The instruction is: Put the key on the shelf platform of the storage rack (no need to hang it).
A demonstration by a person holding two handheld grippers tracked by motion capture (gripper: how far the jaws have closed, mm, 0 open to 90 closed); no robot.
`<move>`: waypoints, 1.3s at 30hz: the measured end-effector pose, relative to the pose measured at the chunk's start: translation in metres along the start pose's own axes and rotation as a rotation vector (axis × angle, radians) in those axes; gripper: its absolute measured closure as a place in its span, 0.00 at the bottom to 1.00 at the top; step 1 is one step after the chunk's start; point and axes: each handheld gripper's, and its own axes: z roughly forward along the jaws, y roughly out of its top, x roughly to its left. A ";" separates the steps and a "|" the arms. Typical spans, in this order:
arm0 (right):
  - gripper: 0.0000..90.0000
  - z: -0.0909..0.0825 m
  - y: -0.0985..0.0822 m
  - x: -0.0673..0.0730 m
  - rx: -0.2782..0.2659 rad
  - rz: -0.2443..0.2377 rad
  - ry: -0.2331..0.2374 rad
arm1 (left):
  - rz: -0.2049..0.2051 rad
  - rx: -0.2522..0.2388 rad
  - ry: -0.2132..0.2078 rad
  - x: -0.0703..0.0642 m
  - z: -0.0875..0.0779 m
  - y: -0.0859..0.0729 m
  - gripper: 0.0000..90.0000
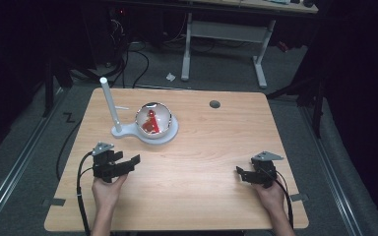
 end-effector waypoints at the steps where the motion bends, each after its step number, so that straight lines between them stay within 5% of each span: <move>1: 0.28 0.000 0.000 0.000 0.001 0.002 0.000 | 0.002 0.003 0.001 -0.001 0.002 -0.001 0.28; 19: 0.28 0.000 0.000 0.000 0.002 0.003 -0.001 | 0.013 0.027 0.008 -0.008 0.029 -0.013 0.29; 39: 0.28 0.000 0.000 0.000 0.002 0.003 -0.001 | 0.149 0.090 0.108 -0.022 0.062 -0.023 0.29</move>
